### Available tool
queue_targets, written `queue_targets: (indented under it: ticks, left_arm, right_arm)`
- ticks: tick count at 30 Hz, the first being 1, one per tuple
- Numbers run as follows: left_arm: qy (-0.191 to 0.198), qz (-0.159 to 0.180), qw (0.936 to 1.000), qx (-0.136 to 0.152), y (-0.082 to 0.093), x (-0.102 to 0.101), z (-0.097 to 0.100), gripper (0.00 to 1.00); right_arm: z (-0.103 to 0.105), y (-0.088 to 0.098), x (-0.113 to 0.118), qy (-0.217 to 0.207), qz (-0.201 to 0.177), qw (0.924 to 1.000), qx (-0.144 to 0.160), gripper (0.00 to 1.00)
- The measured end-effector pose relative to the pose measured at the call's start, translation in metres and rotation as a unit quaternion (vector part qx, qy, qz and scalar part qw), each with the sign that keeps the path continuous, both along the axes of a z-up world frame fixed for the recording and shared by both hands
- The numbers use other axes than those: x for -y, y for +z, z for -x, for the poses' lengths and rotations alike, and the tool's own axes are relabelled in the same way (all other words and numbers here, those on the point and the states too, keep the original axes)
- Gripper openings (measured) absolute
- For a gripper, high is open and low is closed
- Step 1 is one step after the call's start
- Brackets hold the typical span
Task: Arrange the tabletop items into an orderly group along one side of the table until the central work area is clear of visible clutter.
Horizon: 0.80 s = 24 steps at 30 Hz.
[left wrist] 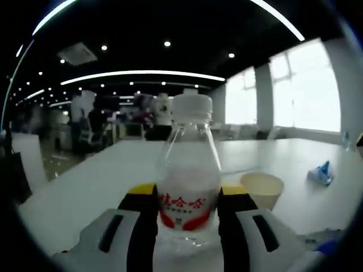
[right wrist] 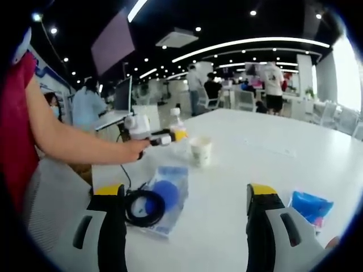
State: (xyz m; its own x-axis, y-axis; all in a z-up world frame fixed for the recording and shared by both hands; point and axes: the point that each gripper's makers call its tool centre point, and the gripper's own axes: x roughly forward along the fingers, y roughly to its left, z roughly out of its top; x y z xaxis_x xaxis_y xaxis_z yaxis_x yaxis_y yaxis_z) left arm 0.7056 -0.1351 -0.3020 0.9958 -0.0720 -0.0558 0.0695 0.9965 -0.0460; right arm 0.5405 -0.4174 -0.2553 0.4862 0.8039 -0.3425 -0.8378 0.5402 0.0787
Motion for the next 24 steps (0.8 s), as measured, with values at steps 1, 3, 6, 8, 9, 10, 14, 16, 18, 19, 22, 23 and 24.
queue_targets:
  ticks: [1, 3, 6, 8, 9, 10, 14, 16, 18, 19, 22, 23, 24]
  left_arm:
    - [0.001, 0.0, 1.0, -0.002, 0.0, 0.0, 0.0, 0.38]
    - [0.001, 0.0, 1.0, -0.003, 0.0, 0.0, 0.001, 0.38]
    - [0.001, 0.001, 1.0, -0.005, -0.001, -0.001, 0.0, 0.38]
    - [0.001, 0.002, 1.0, -0.007, -0.001, -0.001, 0.0, 0.38]
    - [0.0, 0.003, 1.0, -0.009, 0.0, 0.0, 0.001, 0.38]
    - [-0.001, 0.004, 0.9999, -0.012, -0.001, -0.001, 0.001, 0.38]
    - [-0.004, 0.005, 0.9996, -0.026, -0.004, 0.001, 0.003, 0.41]
    - [-0.002, 0.002, 0.9997, -0.025, -0.004, 0.001, 0.004, 0.44]
    - [-0.003, 0.004, 0.9996, -0.027, -0.004, 0.001, 0.007, 0.44]
    - [-0.004, 0.005, 0.9997, -0.025, -0.002, 0.002, 0.009, 0.45]
    - [-0.009, 0.003, 0.9996, -0.028, 0.0, 0.002, 0.013, 0.47]
    - [-0.009, 0.002, 0.9995, -0.029, 0.0, 0.001, 0.015, 0.47]
    - [-0.006, -0.001, 0.9996, -0.029, 0.002, -0.002, 0.018, 0.46]
  right_arm:
    - [0.0, 0.0, 0.0, 0.0, 0.0, 1.0, 0.0, 0.87]
    - [0.0, 0.0, 0.001, -0.001, 0.0, 1.0, 0.001, 0.87]
    - [0.0, 0.001, 0.001, -0.001, -0.002, 1.0, 0.002, 0.87]
    - [-0.001, 0.002, 0.0, -0.001, -0.003, 1.0, 0.004, 0.87]
    - [-0.001, 0.002, 0.0, -0.002, -0.003, 1.0, 0.003, 0.87]
    - [-0.002, 0.002, 0.0, -0.002, -0.003, 1.0, 0.003, 0.87]
    - [-0.001, 0.002, 0.0, -0.001, -0.003, 1.0, 0.004, 0.87]
    - [-0.001, 0.002, -0.001, -0.001, -0.005, 1.0, 0.003, 0.87]
    - [-0.001, 0.002, -0.001, -0.001, -0.005, 1.0, 0.004, 0.87]
    - [-0.001, 0.002, -0.001, -0.001, -0.005, 1.0, 0.004, 0.87]
    - [-0.001, 0.003, -0.001, -0.003, -0.008, 0.9999, 0.005, 0.87]
    - [-0.001, 0.003, -0.001, -0.003, -0.009, 0.9999, 0.005, 0.87]
    - [-0.001, 0.003, -0.001, -0.003, -0.009, 0.9999, 0.006, 0.87]
